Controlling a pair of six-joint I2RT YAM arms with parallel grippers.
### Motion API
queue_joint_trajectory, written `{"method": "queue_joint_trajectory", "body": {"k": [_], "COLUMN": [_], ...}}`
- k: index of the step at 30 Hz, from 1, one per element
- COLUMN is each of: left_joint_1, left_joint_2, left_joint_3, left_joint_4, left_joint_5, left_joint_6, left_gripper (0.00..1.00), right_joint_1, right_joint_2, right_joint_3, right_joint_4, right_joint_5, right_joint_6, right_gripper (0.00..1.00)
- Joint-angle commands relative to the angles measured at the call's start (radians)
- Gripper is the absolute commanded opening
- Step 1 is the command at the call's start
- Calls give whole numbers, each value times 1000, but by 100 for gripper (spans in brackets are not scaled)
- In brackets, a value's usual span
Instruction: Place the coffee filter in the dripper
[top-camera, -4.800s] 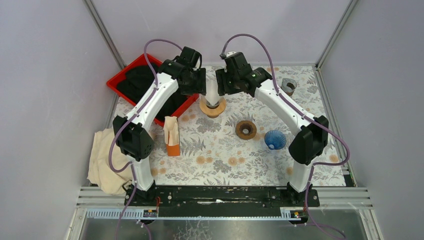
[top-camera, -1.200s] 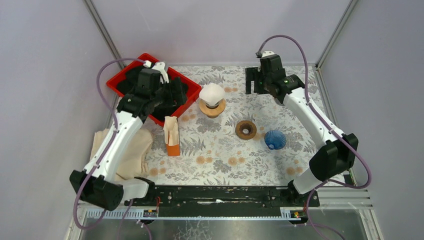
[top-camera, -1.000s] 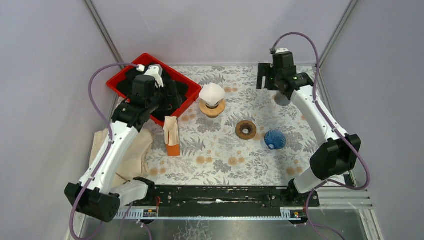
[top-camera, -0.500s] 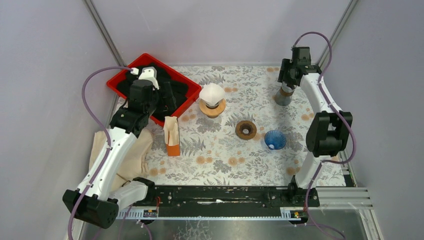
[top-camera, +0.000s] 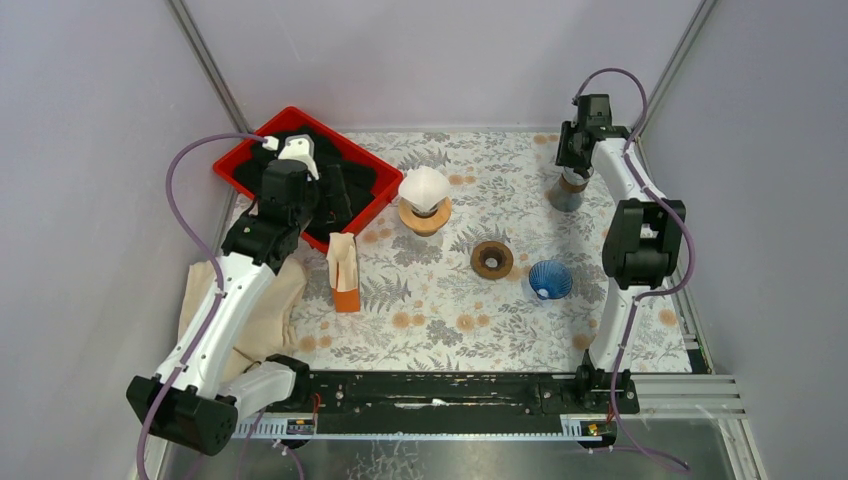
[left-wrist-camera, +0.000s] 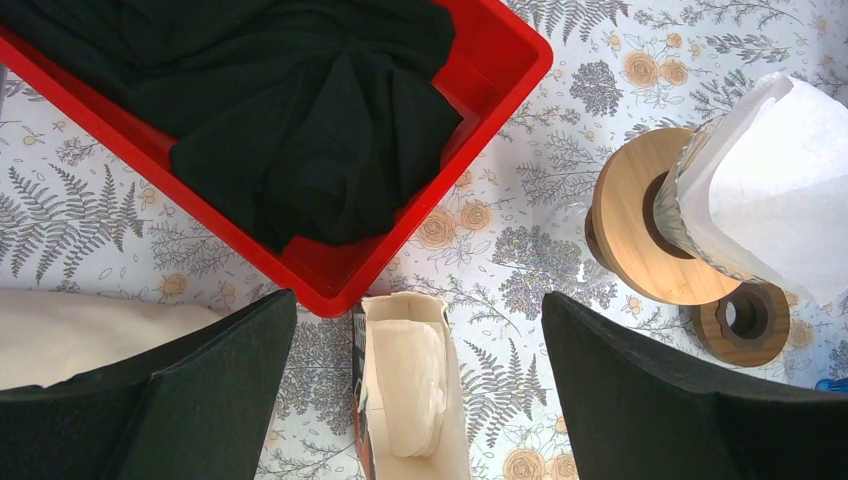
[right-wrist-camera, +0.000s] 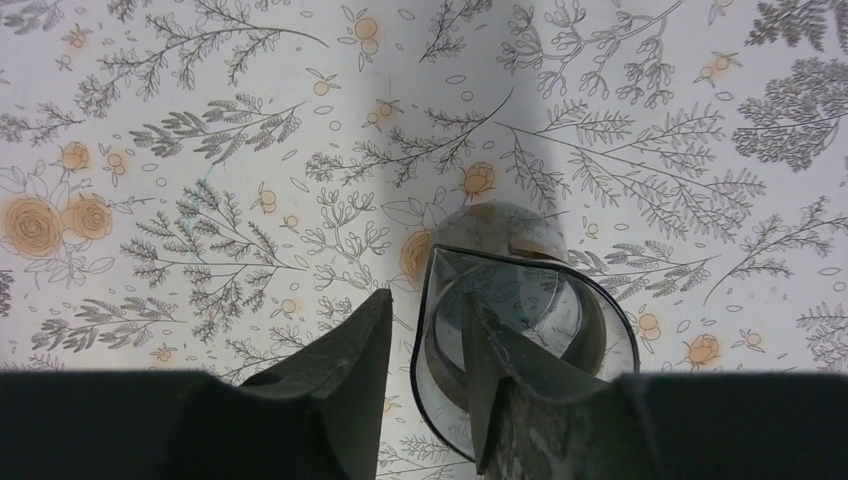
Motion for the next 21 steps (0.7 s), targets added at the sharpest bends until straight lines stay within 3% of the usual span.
{"method": "queue_joint_trajectory", "body": {"k": [1, 13, 21], "left_joint_1": [8, 8, 8], "left_joint_2": [2, -1, -19], "left_joint_3": [-9, -12, -16], "left_joint_4": [60, 65, 69], "left_joint_5": [-12, -1, 8], "left_joint_6": [18, 18, 15], "left_gripper": [100, 100, 100], "right_joint_1": [-4, -4, 3], "right_joint_2": [13, -31, -139], "right_joint_3": [52, 15, -69], "right_joint_4": [4, -30, -39], "right_joint_5": [-23, -41, -54], "right_joint_6": [-25, -41, -14], "right_gripper": [35, 1, 0]}}
